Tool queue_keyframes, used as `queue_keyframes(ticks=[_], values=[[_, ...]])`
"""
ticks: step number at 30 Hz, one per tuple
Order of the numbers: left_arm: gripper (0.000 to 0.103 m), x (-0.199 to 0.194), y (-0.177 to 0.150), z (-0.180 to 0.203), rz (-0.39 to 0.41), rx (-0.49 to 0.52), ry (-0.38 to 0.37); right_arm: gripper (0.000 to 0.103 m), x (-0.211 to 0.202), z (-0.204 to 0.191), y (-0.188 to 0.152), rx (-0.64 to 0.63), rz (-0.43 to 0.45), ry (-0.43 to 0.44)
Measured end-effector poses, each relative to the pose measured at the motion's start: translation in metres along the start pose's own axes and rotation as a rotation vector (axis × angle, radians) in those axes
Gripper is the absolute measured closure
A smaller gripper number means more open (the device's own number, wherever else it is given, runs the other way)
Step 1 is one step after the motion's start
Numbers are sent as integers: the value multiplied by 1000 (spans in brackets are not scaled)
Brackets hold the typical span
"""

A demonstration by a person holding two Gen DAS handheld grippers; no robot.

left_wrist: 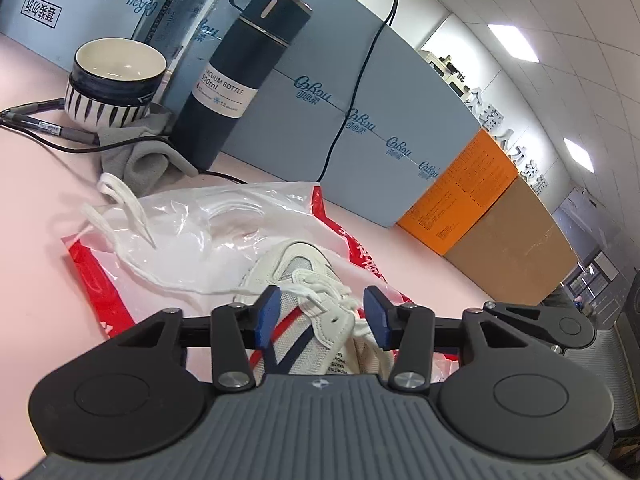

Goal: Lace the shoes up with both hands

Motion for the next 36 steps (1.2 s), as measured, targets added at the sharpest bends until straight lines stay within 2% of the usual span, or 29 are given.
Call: queue_keyframes(ticks=[6,8,10,12,21,28,36], values=[[72,3,-3,-10,26,-112,-8,62,2,0,-2,19,-2,2],[79,3,-4,-14,33,-142,-9,61,3,0,-3,29,-5,2],[98,6,-5,-15,29,-156,-30,57,4,0,-5,38,-10,4],[101,6,-6,-14,30,-155,-48,55,5,0,-7,45,-16,7],[101,-17,6,-29,138,-218,-37,54,11,3,-17,95,-69,-8],[101,-50,25,-56,274,-266,49,53,12,7,-21,135,-90,-5],[101,-102,49,-95,422,-282,197,49,13,9,-23,145,-102,-16]])
Point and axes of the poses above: each gripper's, at about its wrist camera, not at the fingertips, and x roughly the way its jaws point, z to its right, y to its top, the point moved 3 cm from there along x, roughly the way its jaws point, and after that the axes turned 1 degree about -y, right-handed, at the moved point
